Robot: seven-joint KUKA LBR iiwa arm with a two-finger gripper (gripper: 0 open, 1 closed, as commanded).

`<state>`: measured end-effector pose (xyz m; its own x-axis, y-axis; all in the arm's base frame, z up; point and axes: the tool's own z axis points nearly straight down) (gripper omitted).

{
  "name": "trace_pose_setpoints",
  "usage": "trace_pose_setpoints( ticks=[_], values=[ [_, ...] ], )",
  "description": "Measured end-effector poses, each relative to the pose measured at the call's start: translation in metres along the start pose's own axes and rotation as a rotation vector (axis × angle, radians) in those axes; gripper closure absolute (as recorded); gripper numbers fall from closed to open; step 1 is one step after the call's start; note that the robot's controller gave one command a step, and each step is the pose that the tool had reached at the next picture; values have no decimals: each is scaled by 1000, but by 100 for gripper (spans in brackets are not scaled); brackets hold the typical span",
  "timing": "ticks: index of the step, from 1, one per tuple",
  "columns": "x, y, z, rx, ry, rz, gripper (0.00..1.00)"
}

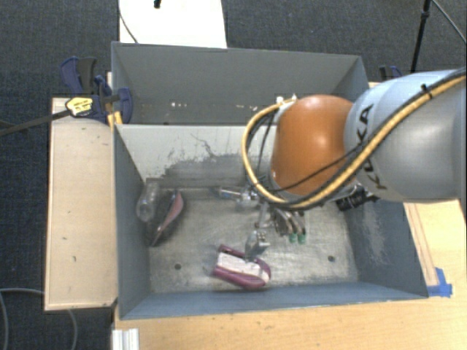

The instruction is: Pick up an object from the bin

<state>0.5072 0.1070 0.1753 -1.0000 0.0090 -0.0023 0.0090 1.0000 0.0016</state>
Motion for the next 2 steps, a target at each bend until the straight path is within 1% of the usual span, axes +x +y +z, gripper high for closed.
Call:
trace_pose_setpoints(
  ticks=[1,2],
  values=[
    [13,-30,85,-4,-10,-130,0],
    [19,-31,87,-2,13,-127,100]
  ],
)
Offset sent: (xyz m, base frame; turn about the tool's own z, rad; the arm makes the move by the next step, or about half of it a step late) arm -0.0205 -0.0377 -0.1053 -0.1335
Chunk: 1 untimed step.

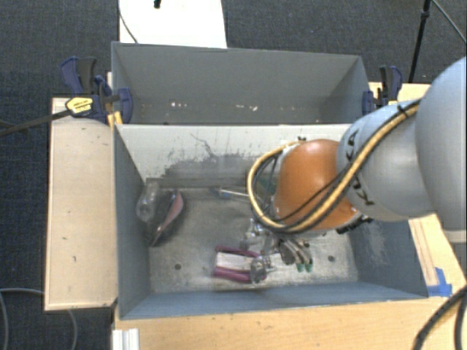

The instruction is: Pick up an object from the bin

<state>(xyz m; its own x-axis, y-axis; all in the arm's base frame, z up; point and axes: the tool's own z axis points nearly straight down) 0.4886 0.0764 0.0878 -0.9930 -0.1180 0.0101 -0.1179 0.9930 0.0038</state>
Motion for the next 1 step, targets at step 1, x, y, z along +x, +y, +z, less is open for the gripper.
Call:
trace_pose_setpoints(
  ticks=[1],
  values=[
    [-27,-61,-94,9,-16,-606,100]
  ],
)
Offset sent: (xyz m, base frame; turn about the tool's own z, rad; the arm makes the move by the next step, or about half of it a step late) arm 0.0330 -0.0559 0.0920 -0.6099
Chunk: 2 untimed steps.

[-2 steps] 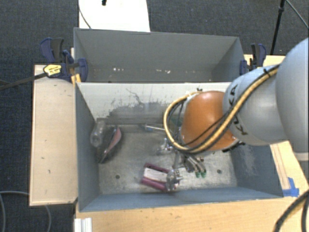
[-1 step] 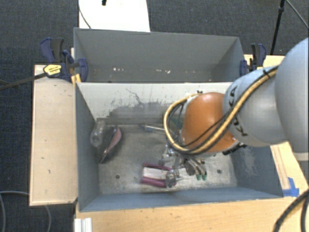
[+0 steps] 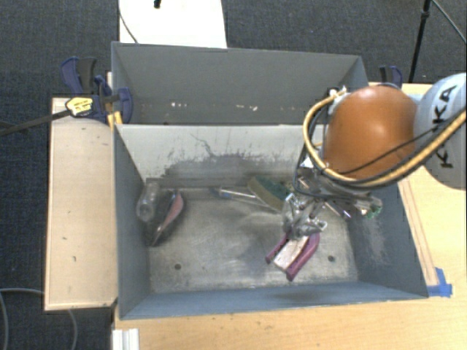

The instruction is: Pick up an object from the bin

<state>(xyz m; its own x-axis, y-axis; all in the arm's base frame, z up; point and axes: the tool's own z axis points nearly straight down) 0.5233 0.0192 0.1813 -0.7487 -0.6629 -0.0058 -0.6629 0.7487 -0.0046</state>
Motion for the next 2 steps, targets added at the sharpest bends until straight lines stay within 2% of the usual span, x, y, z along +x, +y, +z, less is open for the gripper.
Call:
trace_pose_setpoints(
  ticks=[1,2],
  values=[
    [0,2,1,-4,2,2,0],
    [-19,-10,50,-5,-1,-739,0]
  ],
)
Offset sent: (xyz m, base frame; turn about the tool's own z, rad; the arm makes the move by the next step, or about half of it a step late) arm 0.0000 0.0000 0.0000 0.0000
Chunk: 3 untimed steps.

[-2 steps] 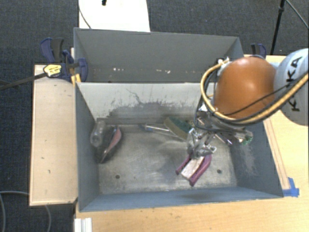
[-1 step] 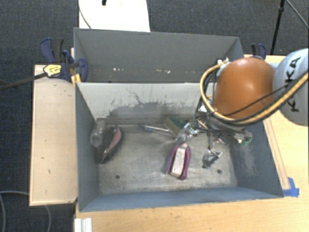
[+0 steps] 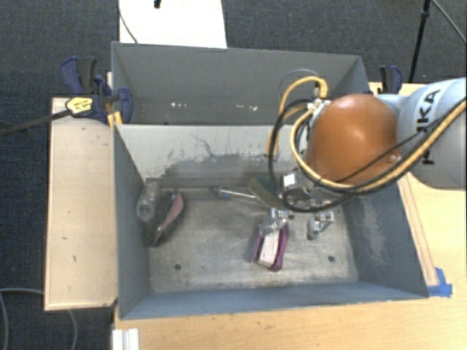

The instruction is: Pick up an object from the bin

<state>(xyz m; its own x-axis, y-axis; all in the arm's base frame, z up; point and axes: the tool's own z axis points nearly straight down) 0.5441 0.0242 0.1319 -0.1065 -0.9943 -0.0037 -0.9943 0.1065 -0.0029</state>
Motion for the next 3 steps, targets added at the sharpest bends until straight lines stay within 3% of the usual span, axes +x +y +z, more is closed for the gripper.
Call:
trace_pose_setpoints(
  ticks=[1,2,3],
  values=[
    [-15,6,37,14,0,-420,0],
    [-44,-8,47,20,-1,-709,0],
    [-43,-9,47,20,3,-705,100]
  ],
)
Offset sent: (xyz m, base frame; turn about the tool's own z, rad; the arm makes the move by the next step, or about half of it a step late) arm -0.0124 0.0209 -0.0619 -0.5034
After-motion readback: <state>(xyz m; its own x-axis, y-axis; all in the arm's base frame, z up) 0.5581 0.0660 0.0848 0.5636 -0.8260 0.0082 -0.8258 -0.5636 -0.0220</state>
